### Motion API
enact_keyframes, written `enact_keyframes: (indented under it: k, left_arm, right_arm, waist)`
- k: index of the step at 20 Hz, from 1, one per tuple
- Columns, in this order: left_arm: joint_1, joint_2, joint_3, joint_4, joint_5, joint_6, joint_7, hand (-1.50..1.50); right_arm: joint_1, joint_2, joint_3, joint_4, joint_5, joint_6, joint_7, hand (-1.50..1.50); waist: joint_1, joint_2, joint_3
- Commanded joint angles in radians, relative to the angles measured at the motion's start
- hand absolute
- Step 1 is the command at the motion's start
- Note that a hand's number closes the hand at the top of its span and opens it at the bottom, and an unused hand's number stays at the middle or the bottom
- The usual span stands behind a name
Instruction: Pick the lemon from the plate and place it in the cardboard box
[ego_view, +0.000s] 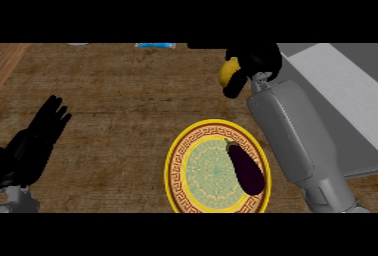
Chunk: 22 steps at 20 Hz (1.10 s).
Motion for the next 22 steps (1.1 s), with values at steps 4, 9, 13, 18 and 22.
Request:
enact_keyframes:
  k: [4,9,13,18,22]
  left_arm:
    - [0.015,0.01,0.031,0.011,0.019,-0.016,-0.021,0.0]
    - [0.041,0.004,0.018,0.011,0.006,-0.043,-0.065,0.0]
    - [0.021,0.008,0.005,-0.031,-0.018,-0.007,0.0,0.0]
    - [0.048,-0.031,-0.023,0.0,-0.039,-0.019,-0.054,0.0]
    - [-0.018,-0.013,0.006,0.098,-0.035,-0.032,-0.09,0.0]
  right_arm:
    - [-0.089,-0.05,-0.044,-0.227,0.045,-0.006,0.136,1.5]
    - [-0.169,-0.101,-0.12,-0.225,0.072,0.002,0.216,1.5]
    - [-0.149,-0.168,-0.154,-0.187,0.101,-0.024,0.213,1.5]
    - [-0.152,-0.241,-0.185,-0.128,0.097,-0.032,0.152,1.5]
    - [-0.135,-0.313,-0.216,-0.068,0.067,-0.002,0.066,1.5]
  waist:
    - [-0.008,-0.004,0.0]
    - [0.006,0.003,0.0]
    - [0.006,0.004,0.0]
    - [0.006,0.004,0.0]
    - [0.001,0.006,0.0]
